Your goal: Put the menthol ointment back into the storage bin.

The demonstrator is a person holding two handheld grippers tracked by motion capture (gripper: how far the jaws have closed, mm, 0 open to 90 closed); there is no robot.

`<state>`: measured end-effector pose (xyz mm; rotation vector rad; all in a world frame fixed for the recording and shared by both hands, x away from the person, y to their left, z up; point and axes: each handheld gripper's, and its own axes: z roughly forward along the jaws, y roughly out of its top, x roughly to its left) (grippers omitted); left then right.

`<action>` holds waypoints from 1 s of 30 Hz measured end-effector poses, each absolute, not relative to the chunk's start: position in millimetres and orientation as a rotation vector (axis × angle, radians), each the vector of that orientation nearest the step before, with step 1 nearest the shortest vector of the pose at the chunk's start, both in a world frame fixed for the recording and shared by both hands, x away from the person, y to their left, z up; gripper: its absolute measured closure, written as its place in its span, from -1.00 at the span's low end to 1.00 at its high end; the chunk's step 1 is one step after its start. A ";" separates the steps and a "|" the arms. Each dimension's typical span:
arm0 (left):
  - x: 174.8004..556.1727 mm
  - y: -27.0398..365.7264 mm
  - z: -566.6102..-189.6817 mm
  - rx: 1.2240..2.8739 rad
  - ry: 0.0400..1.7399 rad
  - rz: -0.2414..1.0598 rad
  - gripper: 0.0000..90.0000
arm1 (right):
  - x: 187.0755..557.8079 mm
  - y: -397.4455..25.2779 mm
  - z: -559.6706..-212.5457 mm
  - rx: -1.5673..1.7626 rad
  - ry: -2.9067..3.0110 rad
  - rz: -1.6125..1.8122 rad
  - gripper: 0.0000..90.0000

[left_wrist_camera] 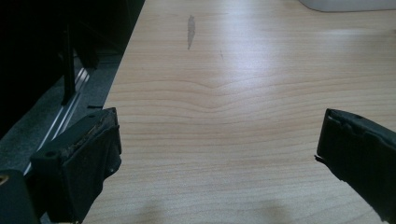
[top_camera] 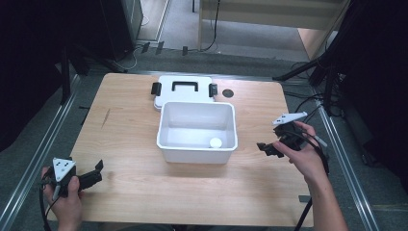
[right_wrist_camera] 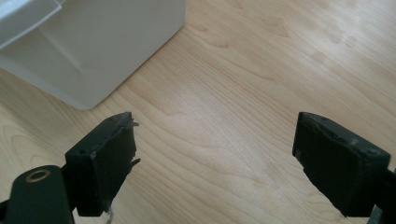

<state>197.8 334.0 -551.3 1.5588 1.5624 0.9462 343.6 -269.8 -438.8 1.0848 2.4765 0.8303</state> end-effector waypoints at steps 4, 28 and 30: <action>197.7 334.0 -551.3 1.557 1.561 0.946 -0.99 | 326.9 -282.4 -452.6 1.124 2.373 0.960 -0.70; 197.9 333.4 -551.3 1.561 1.561 0.946 -0.99 | 251.4 -346.9 -531.9 1.373 1.852 1.232 -0.70; 198.0 333.2 -551.4 1.561 1.561 0.946 -0.99 | 246.0 -352.4 -534.6 1.393 1.819 1.238 -0.70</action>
